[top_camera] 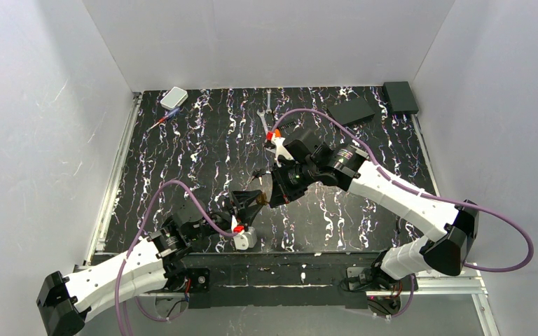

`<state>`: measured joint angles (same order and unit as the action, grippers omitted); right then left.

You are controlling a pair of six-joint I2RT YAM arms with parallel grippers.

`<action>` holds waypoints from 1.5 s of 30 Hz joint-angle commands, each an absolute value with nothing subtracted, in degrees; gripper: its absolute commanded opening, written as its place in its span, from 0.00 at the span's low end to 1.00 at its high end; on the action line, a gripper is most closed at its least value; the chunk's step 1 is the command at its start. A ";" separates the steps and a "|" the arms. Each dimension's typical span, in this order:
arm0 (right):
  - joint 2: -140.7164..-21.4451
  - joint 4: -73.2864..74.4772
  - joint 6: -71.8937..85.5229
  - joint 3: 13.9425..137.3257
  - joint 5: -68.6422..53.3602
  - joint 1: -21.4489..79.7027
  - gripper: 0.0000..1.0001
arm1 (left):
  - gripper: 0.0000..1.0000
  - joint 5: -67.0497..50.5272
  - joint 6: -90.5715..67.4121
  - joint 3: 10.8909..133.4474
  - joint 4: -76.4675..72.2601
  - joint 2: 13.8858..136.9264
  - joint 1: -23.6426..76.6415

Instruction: Unlock with the key

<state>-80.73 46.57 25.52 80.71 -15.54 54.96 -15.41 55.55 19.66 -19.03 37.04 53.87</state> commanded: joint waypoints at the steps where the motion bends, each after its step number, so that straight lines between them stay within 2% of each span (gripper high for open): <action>1: -78.91 47.02 25.14 81.31 -14.25 55.09 0.01 | 0.00 -15.38 56.25 22.50 -20.90 36.04 54.18; 45: -81.13 45.96 23.72 82.96 -12.48 55.11 0.01 | 0.00 -17.65 56.25 22.03 -20.72 34.57 54.59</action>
